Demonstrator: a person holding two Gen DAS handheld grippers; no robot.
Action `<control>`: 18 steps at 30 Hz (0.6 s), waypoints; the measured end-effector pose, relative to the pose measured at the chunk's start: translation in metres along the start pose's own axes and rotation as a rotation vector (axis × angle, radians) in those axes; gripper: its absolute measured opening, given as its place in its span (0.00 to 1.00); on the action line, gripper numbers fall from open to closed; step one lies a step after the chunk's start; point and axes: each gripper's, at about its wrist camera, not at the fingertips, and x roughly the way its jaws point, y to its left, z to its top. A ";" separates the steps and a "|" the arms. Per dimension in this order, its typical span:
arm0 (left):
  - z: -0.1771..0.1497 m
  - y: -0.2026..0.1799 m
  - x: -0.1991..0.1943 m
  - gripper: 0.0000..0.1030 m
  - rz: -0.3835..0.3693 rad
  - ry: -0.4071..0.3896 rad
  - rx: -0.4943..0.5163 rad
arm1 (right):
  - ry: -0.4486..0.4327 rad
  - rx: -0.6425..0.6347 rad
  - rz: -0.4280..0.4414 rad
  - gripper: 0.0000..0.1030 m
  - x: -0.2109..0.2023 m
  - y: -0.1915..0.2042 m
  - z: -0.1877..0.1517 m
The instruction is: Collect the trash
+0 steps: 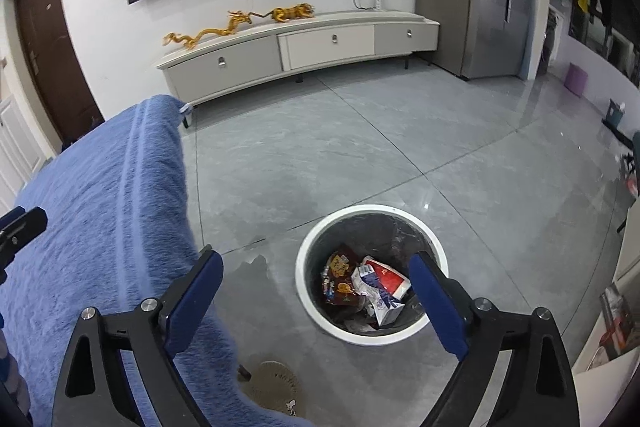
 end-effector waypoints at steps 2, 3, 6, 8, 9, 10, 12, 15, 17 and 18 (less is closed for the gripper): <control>-0.002 0.013 -0.010 0.70 0.032 -0.023 -0.013 | -0.009 -0.020 0.003 0.93 -0.004 0.012 0.001; -0.003 0.019 -0.014 0.70 0.045 -0.034 -0.019 | -0.015 -0.032 0.003 0.93 -0.007 0.018 0.002; -0.006 0.040 -0.025 0.70 0.086 -0.059 -0.043 | -0.024 -0.059 0.012 0.95 -0.011 0.032 0.002; -0.008 0.052 -0.030 0.70 0.107 -0.070 -0.058 | -0.027 -0.074 0.016 0.95 -0.011 0.041 0.002; -0.010 0.059 -0.033 0.70 0.119 -0.073 -0.067 | -0.029 -0.079 0.020 0.96 -0.012 0.045 0.002; -0.011 0.065 -0.036 0.70 0.130 -0.075 -0.075 | -0.032 -0.084 0.025 0.96 -0.012 0.050 0.003; -0.013 0.072 -0.038 0.70 0.145 -0.080 -0.083 | -0.036 -0.095 0.034 0.96 -0.012 0.057 0.003; -0.019 0.080 -0.041 0.70 0.155 -0.078 -0.105 | -0.042 -0.109 0.038 0.97 -0.012 0.067 0.002; -0.023 0.085 -0.043 0.70 0.153 -0.076 -0.121 | -0.043 -0.120 0.043 0.97 -0.012 0.071 0.000; -0.024 0.088 -0.043 0.70 0.152 -0.075 -0.126 | -0.044 -0.125 0.045 0.97 -0.012 0.073 0.000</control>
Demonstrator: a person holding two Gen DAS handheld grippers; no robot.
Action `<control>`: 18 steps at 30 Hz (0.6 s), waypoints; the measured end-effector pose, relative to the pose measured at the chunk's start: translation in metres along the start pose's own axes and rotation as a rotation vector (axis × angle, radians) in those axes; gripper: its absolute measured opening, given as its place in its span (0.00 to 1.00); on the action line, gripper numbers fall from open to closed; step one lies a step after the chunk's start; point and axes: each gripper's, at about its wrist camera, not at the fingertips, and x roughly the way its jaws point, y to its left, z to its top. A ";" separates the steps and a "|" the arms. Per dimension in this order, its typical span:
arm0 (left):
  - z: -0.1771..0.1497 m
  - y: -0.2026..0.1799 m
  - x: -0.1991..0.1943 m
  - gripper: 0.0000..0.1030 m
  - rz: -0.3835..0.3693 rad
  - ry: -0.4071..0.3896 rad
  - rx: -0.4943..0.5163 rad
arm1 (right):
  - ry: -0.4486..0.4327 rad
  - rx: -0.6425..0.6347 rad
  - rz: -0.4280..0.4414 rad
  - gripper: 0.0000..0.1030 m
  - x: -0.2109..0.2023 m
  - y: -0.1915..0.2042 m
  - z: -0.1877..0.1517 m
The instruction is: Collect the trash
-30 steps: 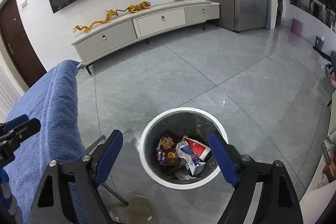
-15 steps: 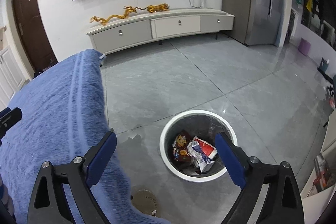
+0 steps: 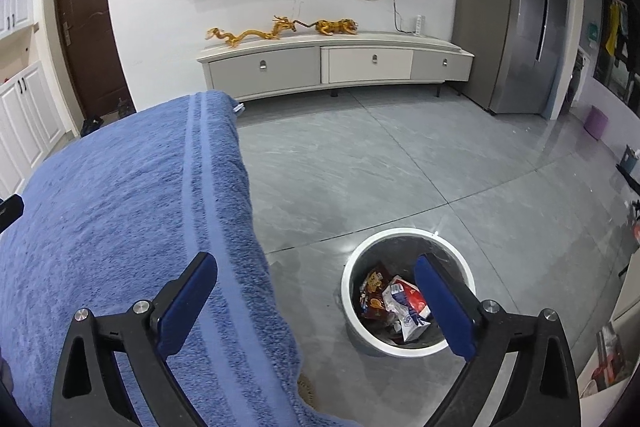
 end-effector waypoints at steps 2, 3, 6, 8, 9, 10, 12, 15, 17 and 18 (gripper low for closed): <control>-0.003 0.003 -0.003 0.70 0.001 0.000 -0.001 | -0.002 -0.004 0.002 0.98 -0.001 0.002 -0.001; -0.004 0.004 -0.005 0.70 0.001 -0.001 0.000 | -0.004 -0.004 0.005 0.98 -0.001 0.004 -0.002; -0.006 0.007 -0.009 0.70 0.006 -0.004 0.000 | -0.007 -0.003 0.010 0.98 0.000 0.005 -0.004; -0.004 0.008 -0.010 0.70 0.014 -0.004 0.001 | -0.011 -0.002 0.013 0.98 -0.001 0.006 -0.005; -0.005 0.008 -0.011 0.70 0.018 -0.003 0.002 | -0.013 0.000 0.015 0.98 -0.001 0.006 -0.005; -0.005 0.009 -0.011 0.70 0.023 -0.001 0.003 | -0.016 0.001 0.018 0.98 -0.001 0.006 -0.006; -0.006 0.011 -0.013 0.70 0.039 0.000 -0.006 | -0.022 0.000 0.023 0.98 -0.003 0.007 -0.008; -0.007 0.015 -0.015 0.70 0.055 0.007 -0.020 | -0.026 -0.008 0.025 0.98 -0.002 0.007 -0.009; -0.008 0.018 -0.016 0.71 0.068 0.008 -0.026 | -0.029 -0.012 0.025 0.98 -0.002 0.007 -0.011; -0.007 0.019 -0.016 0.71 0.071 0.008 -0.028 | -0.031 -0.014 0.025 0.98 -0.002 0.008 -0.012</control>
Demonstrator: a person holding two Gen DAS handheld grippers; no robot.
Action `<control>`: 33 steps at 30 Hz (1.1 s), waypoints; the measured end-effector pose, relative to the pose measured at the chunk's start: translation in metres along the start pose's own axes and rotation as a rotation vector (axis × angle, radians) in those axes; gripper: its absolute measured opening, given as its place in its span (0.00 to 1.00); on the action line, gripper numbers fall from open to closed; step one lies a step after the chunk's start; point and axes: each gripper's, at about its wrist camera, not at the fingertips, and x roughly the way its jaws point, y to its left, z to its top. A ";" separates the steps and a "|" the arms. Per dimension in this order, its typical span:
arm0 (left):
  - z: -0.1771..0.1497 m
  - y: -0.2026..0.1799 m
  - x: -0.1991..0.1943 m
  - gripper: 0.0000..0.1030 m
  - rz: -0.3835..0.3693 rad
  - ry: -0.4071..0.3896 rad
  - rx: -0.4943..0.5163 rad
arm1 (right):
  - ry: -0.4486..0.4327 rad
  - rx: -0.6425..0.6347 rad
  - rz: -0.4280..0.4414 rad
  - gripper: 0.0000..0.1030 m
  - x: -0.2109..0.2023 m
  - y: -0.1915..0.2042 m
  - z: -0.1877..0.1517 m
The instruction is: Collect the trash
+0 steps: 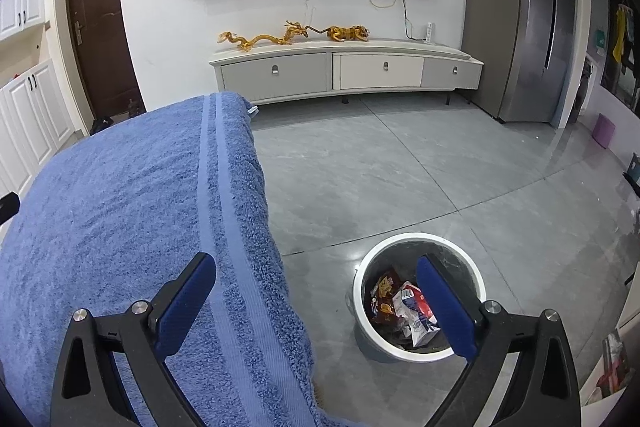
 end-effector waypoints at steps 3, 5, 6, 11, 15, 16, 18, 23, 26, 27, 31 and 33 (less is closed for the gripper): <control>0.002 0.003 -0.001 0.71 0.021 -0.004 -0.001 | -0.005 -0.005 0.002 0.98 0.000 0.001 -0.002; 0.003 0.005 -0.001 0.71 0.041 -0.013 0.003 | -0.011 -0.007 0.005 0.98 -0.001 0.001 -0.002; 0.003 0.005 -0.002 0.71 0.055 -0.017 0.004 | -0.013 -0.004 0.010 0.98 -0.001 0.001 -0.002; 0.004 0.009 -0.001 0.72 0.105 -0.032 -0.004 | -0.027 0.000 0.022 0.98 -0.005 0.002 0.001; 0.005 0.014 -0.004 0.80 0.116 -0.057 -0.014 | -0.039 -0.011 0.025 0.98 -0.006 0.007 0.004; 0.005 0.016 -0.005 0.80 0.117 -0.062 -0.018 | -0.041 -0.015 0.028 0.98 -0.006 0.008 0.004; 0.006 0.019 -0.007 0.81 0.120 -0.071 -0.023 | -0.046 -0.025 0.032 0.98 -0.005 0.012 0.007; 0.007 0.026 -0.009 0.81 0.149 -0.087 -0.039 | -0.055 -0.044 0.048 0.98 -0.002 0.021 0.011; 0.007 0.031 -0.011 0.81 0.162 -0.103 -0.047 | -0.060 -0.059 0.058 0.98 0.000 0.028 0.013; 0.007 0.031 -0.012 0.81 0.165 -0.108 -0.048 | -0.061 -0.063 0.060 0.98 0.001 0.029 0.013; 0.007 0.032 -0.016 0.81 0.172 -0.124 -0.043 | -0.068 -0.078 0.071 0.98 0.002 0.038 0.016; 0.007 0.032 -0.017 0.81 0.170 -0.130 -0.040 | -0.071 -0.081 0.075 0.98 0.002 0.042 0.016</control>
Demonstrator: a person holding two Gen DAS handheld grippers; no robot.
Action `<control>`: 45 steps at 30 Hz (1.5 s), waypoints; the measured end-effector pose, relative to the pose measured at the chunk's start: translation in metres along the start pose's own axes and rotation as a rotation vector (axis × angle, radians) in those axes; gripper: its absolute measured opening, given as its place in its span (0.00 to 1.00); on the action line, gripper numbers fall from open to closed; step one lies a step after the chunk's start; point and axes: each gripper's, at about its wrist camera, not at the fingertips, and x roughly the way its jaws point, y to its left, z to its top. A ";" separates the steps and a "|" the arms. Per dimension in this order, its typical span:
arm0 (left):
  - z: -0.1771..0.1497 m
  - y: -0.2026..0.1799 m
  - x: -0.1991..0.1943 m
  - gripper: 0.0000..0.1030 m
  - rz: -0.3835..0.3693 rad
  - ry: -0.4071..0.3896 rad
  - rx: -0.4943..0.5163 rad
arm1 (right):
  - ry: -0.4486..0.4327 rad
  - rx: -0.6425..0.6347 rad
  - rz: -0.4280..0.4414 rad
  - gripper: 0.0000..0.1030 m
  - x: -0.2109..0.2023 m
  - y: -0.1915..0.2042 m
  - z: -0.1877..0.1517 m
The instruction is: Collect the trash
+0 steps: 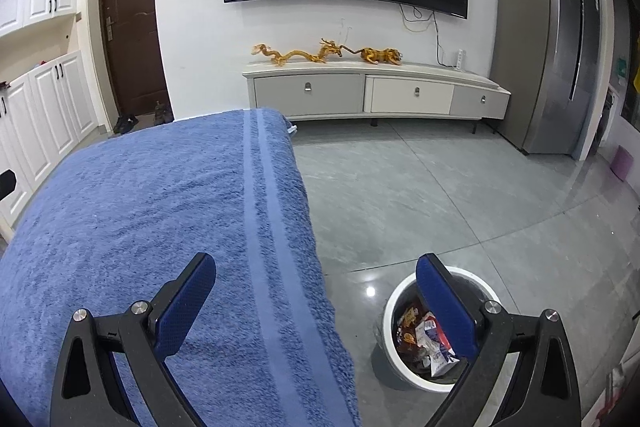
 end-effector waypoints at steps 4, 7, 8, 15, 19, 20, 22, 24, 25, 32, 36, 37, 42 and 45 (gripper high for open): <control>0.000 0.001 0.001 0.81 -0.006 0.003 -0.002 | -0.008 -0.010 0.004 0.98 0.000 0.004 0.001; 0.001 0.002 0.004 0.81 -0.008 0.005 -0.003 | -0.011 -0.016 0.002 0.98 -0.001 0.006 0.001; 0.001 0.002 0.004 0.81 -0.010 0.006 -0.004 | -0.012 -0.018 0.001 0.98 -0.001 0.006 0.001; -0.001 0.005 0.006 0.81 -0.007 0.007 -0.008 | -0.012 -0.020 -0.001 0.98 -0.002 0.008 0.000; -0.001 0.006 0.007 0.81 -0.006 0.003 -0.010 | -0.012 -0.025 -0.003 0.98 -0.003 0.009 0.001; -0.001 0.007 0.006 0.81 -0.005 0.002 -0.011 | -0.013 -0.026 -0.004 0.98 -0.003 0.009 0.001; -0.001 0.007 0.006 0.81 -0.004 0.000 -0.013 | -0.013 -0.028 -0.006 0.98 -0.003 0.010 0.001; -0.002 0.008 0.006 0.81 -0.004 -0.001 -0.016 | -0.013 -0.029 -0.007 0.98 -0.004 0.011 0.001; -0.001 0.008 0.006 0.81 -0.004 -0.002 -0.017 | -0.014 -0.029 -0.007 0.98 -0.004 0.011 0.001; -0.004 0.009 0.006 0.81 -0.001 -0.007 -0.022 | -0.021 -0.035 -0.012 0.98 -0.007 0.012 0.003; -0.005 0.009 0.006 0.81 0.006 -0.010 -0.022 | -0.027 -0.038 -0.017 0.98 -0.008 0.012 0.004; -0.005 0.009 0.005 0.81 0.008 -0.012 -0.022 | -0.029 -0.038 -0.017 0.98 -0.008 0.012 0.004; -0.005 0.011 0.004 0.81 0.015 -0.021 -0.025 | -0.037 -0.041 -0.025 0.98 -0.010 0.015 0.005; -0.005 0.011 0.003 0.81 0.022 -0.027 -0.025 | -0.042 -0.042 -0.028 0.98 -0.011 0.016 0.005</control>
